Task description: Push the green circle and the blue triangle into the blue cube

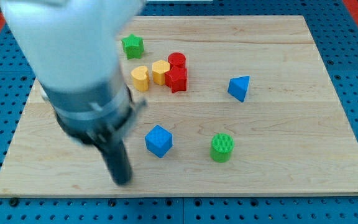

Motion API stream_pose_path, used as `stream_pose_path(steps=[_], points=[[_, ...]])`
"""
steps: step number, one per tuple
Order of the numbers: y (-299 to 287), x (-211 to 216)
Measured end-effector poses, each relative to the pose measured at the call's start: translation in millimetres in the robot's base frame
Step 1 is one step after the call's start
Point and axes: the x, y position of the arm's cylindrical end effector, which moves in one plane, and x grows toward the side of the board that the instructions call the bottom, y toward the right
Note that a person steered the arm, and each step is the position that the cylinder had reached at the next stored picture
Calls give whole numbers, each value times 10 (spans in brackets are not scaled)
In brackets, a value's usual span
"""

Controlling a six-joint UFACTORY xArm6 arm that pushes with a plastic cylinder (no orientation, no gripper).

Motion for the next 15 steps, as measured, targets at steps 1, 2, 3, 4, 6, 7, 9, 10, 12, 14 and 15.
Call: stream_pose_path(steps=[1, 2, 3, 4, 6, 7, 9, 10, 12, 14, 15], points=[[350, -11], [1545, -67], [1599, -596], [1429, -1089], [970, -1101], [920, -1183], [2136, -1277], [2195, -1967], [1142, -2246], [1000, -1963], [1343, -2148]])
